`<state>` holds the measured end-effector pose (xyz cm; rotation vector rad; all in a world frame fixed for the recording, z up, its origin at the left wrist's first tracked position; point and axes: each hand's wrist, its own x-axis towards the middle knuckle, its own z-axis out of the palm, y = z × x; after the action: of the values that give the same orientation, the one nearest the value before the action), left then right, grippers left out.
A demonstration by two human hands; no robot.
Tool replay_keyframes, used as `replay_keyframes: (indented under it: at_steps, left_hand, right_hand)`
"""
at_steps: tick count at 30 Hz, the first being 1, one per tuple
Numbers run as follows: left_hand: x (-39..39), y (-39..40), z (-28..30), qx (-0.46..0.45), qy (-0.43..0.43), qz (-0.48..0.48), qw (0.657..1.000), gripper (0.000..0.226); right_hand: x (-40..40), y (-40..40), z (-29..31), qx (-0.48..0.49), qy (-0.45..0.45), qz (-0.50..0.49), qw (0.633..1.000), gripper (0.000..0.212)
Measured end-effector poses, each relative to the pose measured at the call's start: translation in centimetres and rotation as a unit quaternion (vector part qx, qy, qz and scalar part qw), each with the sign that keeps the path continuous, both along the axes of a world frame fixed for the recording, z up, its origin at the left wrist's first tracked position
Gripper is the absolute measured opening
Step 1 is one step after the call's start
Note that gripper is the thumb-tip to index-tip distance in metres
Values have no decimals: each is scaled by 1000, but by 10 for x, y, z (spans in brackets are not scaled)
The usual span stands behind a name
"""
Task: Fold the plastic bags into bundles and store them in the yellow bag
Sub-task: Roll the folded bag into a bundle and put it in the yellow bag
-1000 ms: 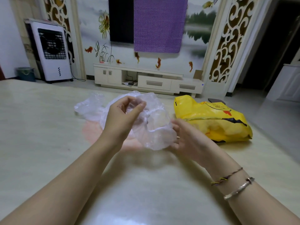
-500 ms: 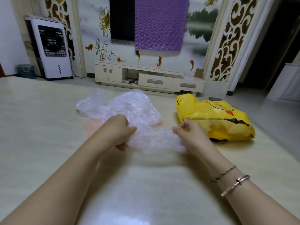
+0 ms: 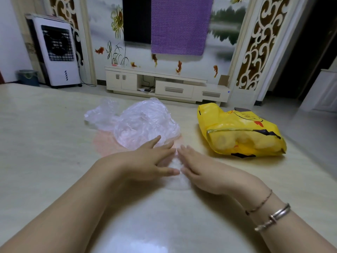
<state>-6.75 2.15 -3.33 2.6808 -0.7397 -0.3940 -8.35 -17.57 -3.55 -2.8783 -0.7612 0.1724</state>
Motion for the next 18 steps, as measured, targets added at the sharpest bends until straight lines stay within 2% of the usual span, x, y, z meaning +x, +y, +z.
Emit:
replay_keyframes:
  at_steps: [3,7,10,12,13,15,18]
  left_hand:
    - [2,3,-9,84,7,3,996,94]
    - [4,2,-15,107,-20,1,994,105]
    - [4,3,-15,82,-24,6,996,106]
    - [4,4,-10,3,-20,27,999,105]
    - [3,5,-4,-51,-24,43,997,99]
    - [1,7,7,-143,-72,52,986,73]
    - [-1,10,17,-192,-112,38,974,36]
  right_hand:
    - [4,-7,-5,-72,72,-38,994,68]
    - [3,-15,2,-84,93,-50,991,75]
    - [0,-18,9,-57,92,-48,993,81]
    - [-3,-20,18,18,91,-46,995,83]
    - [-6,-22,24,67,87,-42,993,81]
    - [-11,-25,36,131,71,-23,989,64]
    - [-13,-30,41,119,67,-13,991,49]
